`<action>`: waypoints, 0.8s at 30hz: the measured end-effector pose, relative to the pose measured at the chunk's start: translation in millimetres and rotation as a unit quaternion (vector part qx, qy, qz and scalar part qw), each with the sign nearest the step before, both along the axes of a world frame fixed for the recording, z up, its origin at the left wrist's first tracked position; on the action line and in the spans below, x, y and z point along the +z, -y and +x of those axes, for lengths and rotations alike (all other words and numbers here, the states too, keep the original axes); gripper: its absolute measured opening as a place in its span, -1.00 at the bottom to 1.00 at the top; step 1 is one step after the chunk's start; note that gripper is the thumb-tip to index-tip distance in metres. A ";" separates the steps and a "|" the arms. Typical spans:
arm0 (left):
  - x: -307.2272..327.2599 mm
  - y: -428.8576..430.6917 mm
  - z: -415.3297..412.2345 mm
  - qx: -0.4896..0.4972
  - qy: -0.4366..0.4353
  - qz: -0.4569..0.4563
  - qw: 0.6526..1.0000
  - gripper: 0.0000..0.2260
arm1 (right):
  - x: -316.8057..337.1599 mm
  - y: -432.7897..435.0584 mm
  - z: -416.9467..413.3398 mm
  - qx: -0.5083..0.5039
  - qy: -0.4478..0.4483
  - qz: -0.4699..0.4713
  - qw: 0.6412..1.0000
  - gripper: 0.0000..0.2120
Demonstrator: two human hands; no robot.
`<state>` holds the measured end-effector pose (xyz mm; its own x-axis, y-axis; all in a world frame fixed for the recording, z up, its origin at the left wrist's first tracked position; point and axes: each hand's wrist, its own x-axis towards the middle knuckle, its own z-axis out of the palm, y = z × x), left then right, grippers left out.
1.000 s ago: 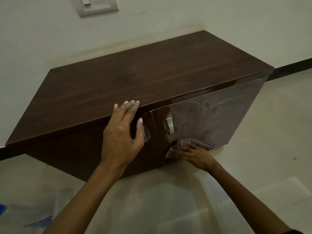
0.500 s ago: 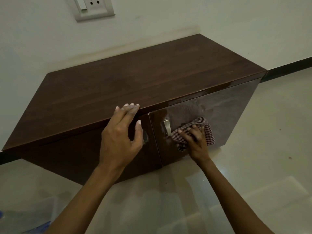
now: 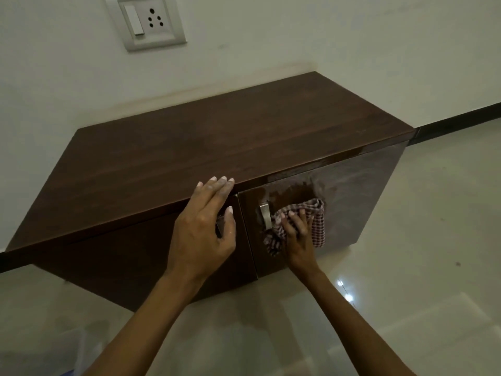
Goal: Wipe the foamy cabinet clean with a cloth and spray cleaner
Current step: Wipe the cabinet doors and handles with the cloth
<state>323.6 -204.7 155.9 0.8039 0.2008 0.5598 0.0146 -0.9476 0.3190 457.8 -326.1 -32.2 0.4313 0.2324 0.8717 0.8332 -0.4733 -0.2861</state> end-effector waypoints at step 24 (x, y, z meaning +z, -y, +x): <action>16.6 1.2 10.2 -0.029 -0.027 -0.011 0.999 -0.61 | 93.8 -13.1 7.5 0.052 0.017 0.048 0.997 -0.48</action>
